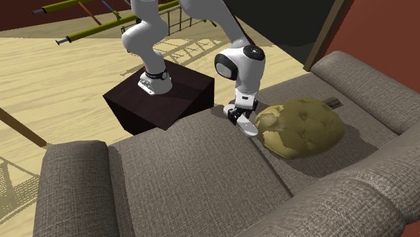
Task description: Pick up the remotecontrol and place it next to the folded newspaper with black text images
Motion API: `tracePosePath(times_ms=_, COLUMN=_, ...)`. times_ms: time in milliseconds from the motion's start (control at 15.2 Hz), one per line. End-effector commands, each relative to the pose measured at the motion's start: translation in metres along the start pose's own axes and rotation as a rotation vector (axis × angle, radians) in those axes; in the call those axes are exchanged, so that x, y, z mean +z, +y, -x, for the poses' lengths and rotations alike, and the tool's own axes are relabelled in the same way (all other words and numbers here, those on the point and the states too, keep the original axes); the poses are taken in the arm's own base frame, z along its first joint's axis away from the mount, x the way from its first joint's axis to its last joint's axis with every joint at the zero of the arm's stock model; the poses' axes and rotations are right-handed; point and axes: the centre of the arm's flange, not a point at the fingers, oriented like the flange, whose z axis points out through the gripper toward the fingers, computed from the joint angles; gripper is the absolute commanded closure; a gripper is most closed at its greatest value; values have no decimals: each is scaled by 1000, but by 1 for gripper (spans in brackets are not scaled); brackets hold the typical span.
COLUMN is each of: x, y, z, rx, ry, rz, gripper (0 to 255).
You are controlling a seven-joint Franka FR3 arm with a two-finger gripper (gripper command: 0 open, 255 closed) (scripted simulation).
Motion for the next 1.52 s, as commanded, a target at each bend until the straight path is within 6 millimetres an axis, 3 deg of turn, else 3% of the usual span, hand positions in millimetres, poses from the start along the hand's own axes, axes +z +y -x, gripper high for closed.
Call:
tracePosePath(times_ms=0, x=0, y=-27, z=9, rx=1, ry=0, rz=0, gripper=255)
tracePosePath(times_ms=1452, x=2, y=-304, z=95, rx=1, ry=0, rz=0, gripper=255)
